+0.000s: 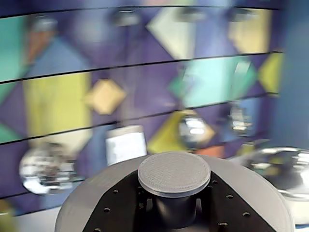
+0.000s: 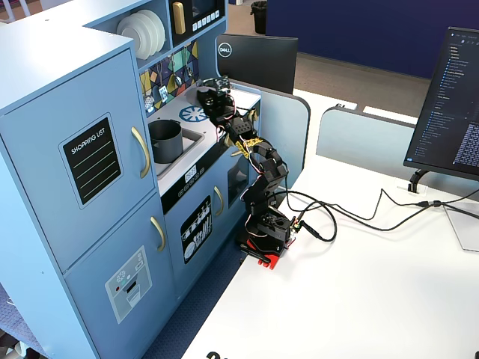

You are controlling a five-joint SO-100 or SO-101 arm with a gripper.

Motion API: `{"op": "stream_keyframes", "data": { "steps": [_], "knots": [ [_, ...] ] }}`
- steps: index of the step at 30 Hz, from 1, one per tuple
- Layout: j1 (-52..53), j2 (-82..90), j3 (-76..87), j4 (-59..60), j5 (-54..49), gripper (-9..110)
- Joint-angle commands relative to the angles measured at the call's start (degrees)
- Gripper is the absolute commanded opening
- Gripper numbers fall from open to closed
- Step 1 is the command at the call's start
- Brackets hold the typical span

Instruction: Take off the lid from the gray recipient and place it on the counter

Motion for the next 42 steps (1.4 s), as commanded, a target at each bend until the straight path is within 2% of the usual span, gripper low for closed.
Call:
{"op": "stream_keyframes", "data": {
  "steps": [1, 28, 42],
  "knots": [
    [2.72, 0.26, -0.97, -1.93, 0.26, 0],
    [1.93, -12.48, 12.04, -18.28, 0.97, 0],
    [1.58, -15.21, 12.83, -19.78, -0.26, 0]
  ]
}}
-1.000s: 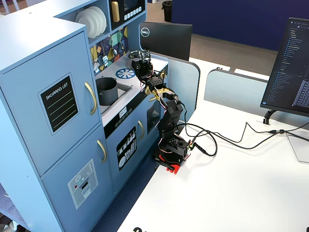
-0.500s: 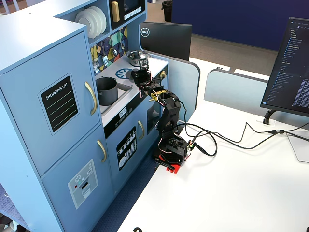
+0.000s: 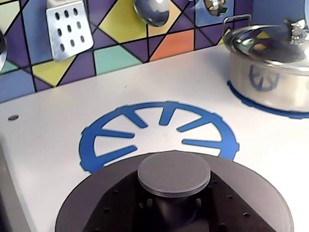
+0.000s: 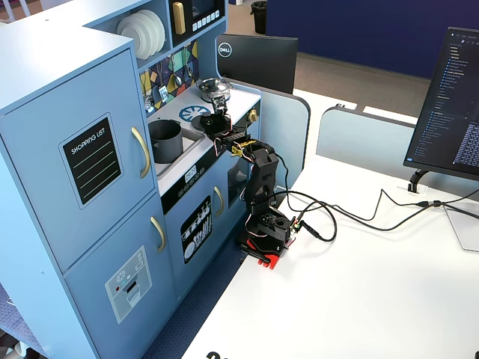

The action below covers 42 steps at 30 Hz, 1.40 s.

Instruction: Take off the lid from the gray recipient and place it on the counter

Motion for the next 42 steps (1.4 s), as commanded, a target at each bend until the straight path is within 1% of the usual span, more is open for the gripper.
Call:
{"op": "stream_keyframes", "data": {
  "steps": [1, 10, 13, 15, 19, 22, 27, 33, 37, 40, 42],
  "knots": [
    [0.0, 0.35, -0.18, -2.2, -0.88, 0],
    [-0.09, 0.35, 1.05, -2.81, -0.97, 0],
    [-0.18, 0.53, 0.97, -3.96, 2.11, 13],
    [-0.09, 0.7, 0.79, -4.04, 2.2, 21],
    [0.44, 1.76, 1.23, -4.48, 1.58, 30],
    [1.05, 2.46, 1.32, -4.22, 1.32, 34],
    [1.67, 6.68, 3.08, -2.64, 0.0, 36],
    [1.76, 16.52, 3.6, 4.57, -0.97, 37],
    [0.79, 25.22, 3.52, 11.43, -1.05, 37],
    [-0.44, 34.89, 4.04, 23.91, -0.26, 36],
    [-2.11, 42.45, 4.48, 35.24, 1.14, 36]
  ]
}}
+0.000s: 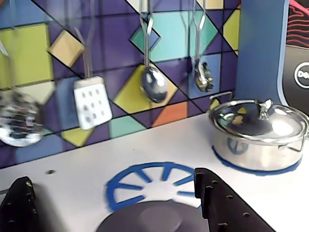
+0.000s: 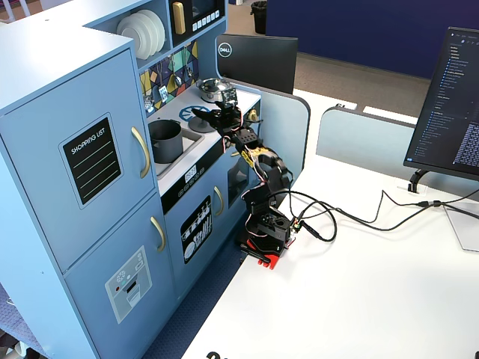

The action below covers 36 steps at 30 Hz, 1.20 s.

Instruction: Take off the lid from the gray recipient and place it on the counter

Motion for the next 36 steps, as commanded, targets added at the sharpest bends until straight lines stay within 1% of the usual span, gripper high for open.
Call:
{"op": "stream_keyframes", "data": {
  "steps": [1, 3, 7, 10, 12, 13, 16, 20, 24, 26, 29, 31, 36],
  "knots": [
    [-3.43, 14.68, -0.18, 22.24, 2.29, 35],
    [-6.68, 22.24, 1.49, 33.84, 2.9, 32],
    [-11.87, 32.08, 5.19, 50.27, 0.62, 30],
    [-17.58, 37.09, 7.03, 61.17, 1.05, 25],
    [-21.27, 38.41, 8.44, 67.59, 1.32, 23],
    [-23.03, 38.5, 9.49, 70.22, 1.58, 20],
    [-27.16, 38.41, 16.52, 70.84, 2.72, 12],
    [-31.38, 37.44, 27.77, 66.18, 1.14, 0],
    [-32.96, 39.64, 39.73, 58.27, 1.93, 0],
    [-33.49, 41.48, 44.3, 57.22, 2.99, 0],
    [-33.57, 43.33, 48.16, 60.21, 2.99, 2],
    [-34.19, 42.01, 48.16, 62.84, 7.12, 3],
    [-33.66, 44.03, 48.25, 76.38, 8.88, 4]
  ]
}}
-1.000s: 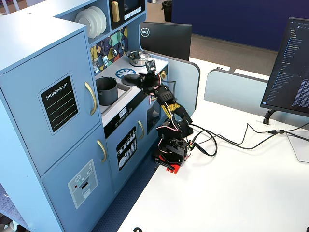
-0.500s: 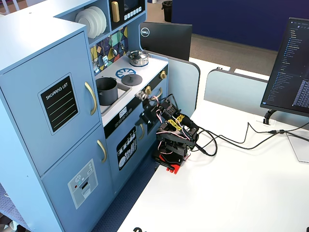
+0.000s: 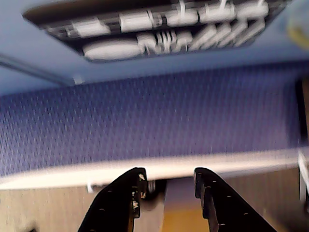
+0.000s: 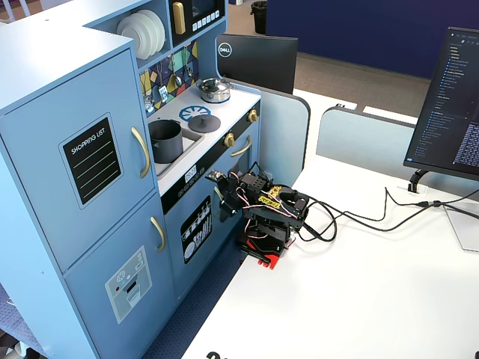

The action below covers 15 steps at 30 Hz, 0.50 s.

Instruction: Take off the lid from the gray recipient and place it on the counter

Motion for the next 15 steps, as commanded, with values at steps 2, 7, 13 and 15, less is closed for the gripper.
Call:
{"op": "stream_keyframes", "data": {
  "steps": [2, 7, 13, 15],
  "knots": [
    [0.53, 2.2, -0.26, 12.92, 2.11, 4],
    [2.2, 2.2, -0.26, 16.08, 0.0, 5],
    [2.72, 2.2, -0.26, 16.44, -1.93, 6],
    [2.72, 2.2, -0.26, 16.44, -1.93, 6]
  ]
}}
